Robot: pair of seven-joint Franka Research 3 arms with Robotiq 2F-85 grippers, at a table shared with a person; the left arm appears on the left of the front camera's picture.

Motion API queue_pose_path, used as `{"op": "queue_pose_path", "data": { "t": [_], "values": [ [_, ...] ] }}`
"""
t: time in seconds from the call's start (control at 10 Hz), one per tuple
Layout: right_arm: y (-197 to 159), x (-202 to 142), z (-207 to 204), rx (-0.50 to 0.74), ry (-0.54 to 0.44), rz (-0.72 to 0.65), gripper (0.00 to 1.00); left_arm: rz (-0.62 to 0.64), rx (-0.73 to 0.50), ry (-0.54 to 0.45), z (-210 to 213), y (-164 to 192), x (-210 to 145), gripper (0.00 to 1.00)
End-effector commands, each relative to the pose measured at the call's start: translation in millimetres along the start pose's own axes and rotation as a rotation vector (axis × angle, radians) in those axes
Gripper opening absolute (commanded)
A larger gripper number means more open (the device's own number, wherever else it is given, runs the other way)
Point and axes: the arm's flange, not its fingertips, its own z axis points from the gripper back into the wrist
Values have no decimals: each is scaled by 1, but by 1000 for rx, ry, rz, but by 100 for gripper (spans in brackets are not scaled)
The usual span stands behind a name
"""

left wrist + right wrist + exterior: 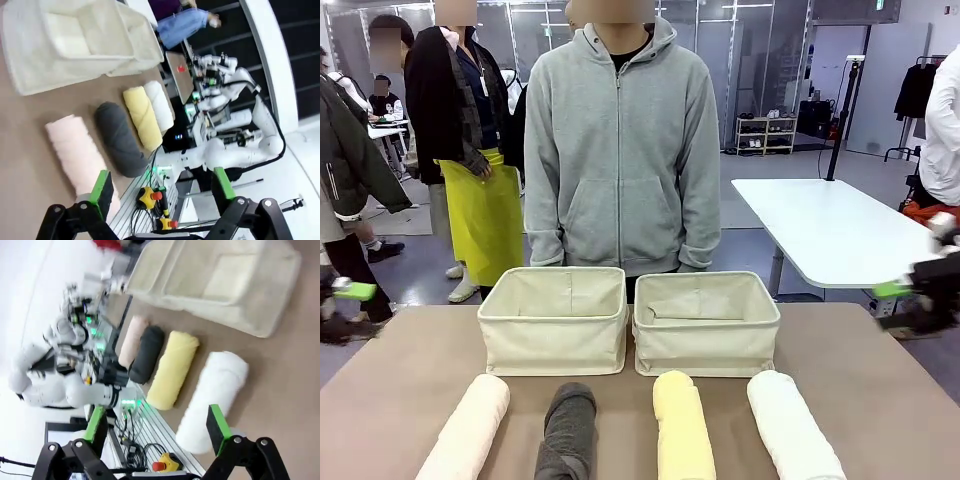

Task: Divide the towels into two baskets.
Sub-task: Pick up one hotel-folded towel and place it in the Fabric basket indicated by the person.

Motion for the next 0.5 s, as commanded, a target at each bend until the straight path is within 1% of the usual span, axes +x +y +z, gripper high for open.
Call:
{"op": "queue_pose_path", "data": {
  "t": [0.0, 0.1, 0.2, 0.3, 0.4],
  "values": [
    [-22, -24, 60, -14, -112, -16, 100, 0, 43, -64, 59, 12, -23, 100],
    [-28, -42, 85, -20, -171, -32, 100, 13, 68, -111, 84, 20, -38, 100],
    [-31, -57, 103, -40, -203, -51, 100, 28, 89, -147, 103, 24, -49, 100],
    [-33, -65, 115, -60, -229, -65, 100, 41, 88, -188, 111, 29, -55, 100],
    [-32, -68, 120, -71, -242, -60, 100, 34, 97, -188, 110, 28, -56, 100]
  ]
}}
